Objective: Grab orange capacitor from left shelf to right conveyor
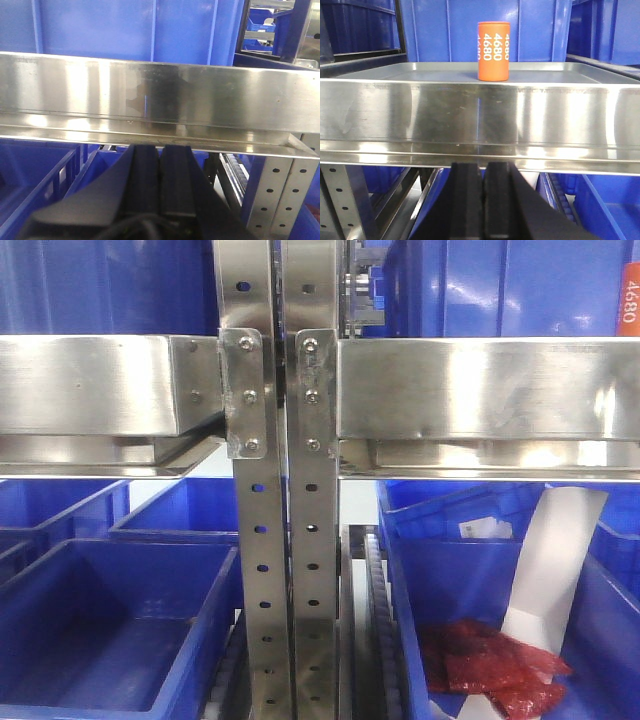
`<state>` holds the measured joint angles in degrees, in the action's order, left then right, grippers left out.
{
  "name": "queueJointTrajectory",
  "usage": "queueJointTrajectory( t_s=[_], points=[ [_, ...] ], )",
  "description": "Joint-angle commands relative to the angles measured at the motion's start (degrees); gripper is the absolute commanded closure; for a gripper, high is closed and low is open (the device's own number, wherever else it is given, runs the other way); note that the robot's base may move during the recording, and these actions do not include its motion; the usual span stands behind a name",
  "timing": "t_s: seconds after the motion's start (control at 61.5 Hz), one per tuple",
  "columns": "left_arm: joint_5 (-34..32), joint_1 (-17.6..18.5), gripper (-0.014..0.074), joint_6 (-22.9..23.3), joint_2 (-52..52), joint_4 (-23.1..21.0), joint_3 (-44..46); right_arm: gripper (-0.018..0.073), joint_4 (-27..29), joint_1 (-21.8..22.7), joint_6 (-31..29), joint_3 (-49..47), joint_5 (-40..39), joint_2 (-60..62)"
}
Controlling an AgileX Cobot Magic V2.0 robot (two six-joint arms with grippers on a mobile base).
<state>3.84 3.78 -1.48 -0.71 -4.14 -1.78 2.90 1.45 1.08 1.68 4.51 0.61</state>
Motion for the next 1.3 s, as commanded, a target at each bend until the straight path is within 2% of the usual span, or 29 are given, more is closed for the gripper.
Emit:
queueJointTrajectory(
  t_s=[0.0,0.862,1.025,1.123,1.286],
  points=[
    [-5.1,0.0,0.0723,0.1,-0.7,-0.1,0.3,0.0504,0.1,0.1,-0.5,-0.3,-4.9,0.8],
    [-5.1,0.0,0.0723,0.1,-0.7,-0.1,0.3,0.0504,0.1,0.1,-0.5,-0.3,-5.4,0.8],
    [-5.1,0.0,0.0723,0.1,-0.7,-0.1,0.3,0.0504,0.1,0.1,-0.5,-0.5,-10.5,0.8],
    [-5.1,0.0,0.0723,0.1,-0.7,-0.1,0.3,0.0504,0.1,0.1,-0.5,-3.1,-12.8,0.8],
    [-5.1,0.0,0.0723,0.1,-0.7,-0.1,0.3,0.0504,-0.2,0.1,-0.5,-13.3,-8.2,-1.5]
  ],
)
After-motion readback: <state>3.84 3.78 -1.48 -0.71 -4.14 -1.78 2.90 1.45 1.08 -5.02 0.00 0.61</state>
